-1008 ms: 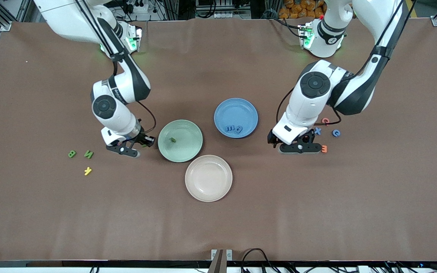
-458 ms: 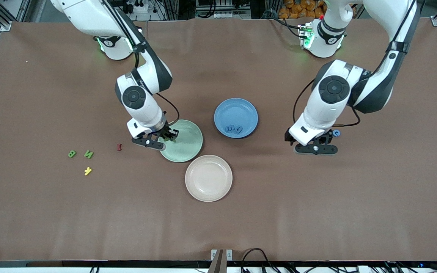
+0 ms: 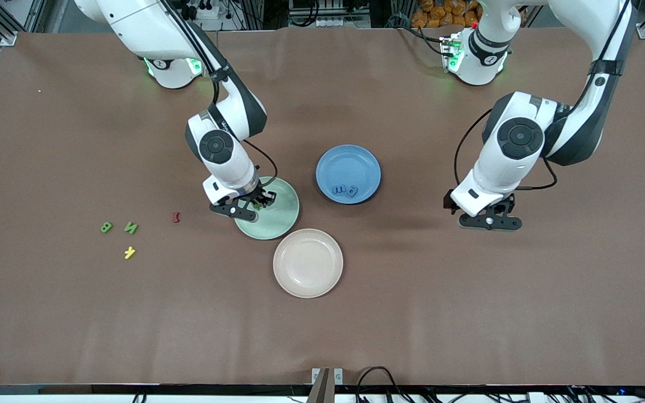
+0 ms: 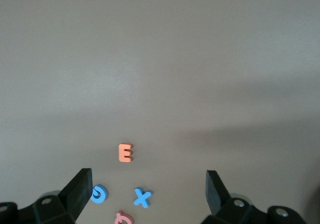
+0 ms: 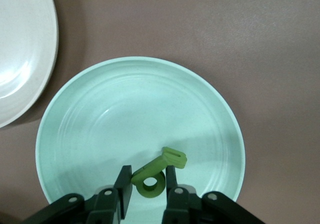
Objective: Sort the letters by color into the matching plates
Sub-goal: 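Lower the left gripper toward the blue 'x' while the right gripper reaches letters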
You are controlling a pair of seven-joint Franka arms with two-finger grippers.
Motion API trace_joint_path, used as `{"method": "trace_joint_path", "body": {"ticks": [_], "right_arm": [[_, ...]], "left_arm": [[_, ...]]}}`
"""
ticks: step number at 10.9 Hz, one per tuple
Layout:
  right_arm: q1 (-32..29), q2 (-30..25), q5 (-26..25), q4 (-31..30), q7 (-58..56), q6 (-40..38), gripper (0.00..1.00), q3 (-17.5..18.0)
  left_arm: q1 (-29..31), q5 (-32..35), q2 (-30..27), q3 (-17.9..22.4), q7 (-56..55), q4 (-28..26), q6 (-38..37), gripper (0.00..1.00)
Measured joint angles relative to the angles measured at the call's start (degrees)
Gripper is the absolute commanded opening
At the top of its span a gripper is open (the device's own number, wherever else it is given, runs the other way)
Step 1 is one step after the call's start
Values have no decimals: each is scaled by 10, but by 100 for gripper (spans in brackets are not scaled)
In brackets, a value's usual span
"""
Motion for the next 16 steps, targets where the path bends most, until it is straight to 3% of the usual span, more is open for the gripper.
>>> {"method": "trace_joint_path", "body": {"ticks": [8, 11, 16], "right_arm": [[-11, 1, 0, 12, -16, -11, 100, -12], [-68, 1, 0, 12, -77, -14, 100, -19], [-162, 1, 0, 14, -165, -15, 100, -30]], "left_arm": [[1, -34, -43, 59, 103, -166, 163, 100], [0, -34, -43, 60, 123, -215, 233, 100], [1, -34, -40, 77, 208, -245, 247, 100]]}}
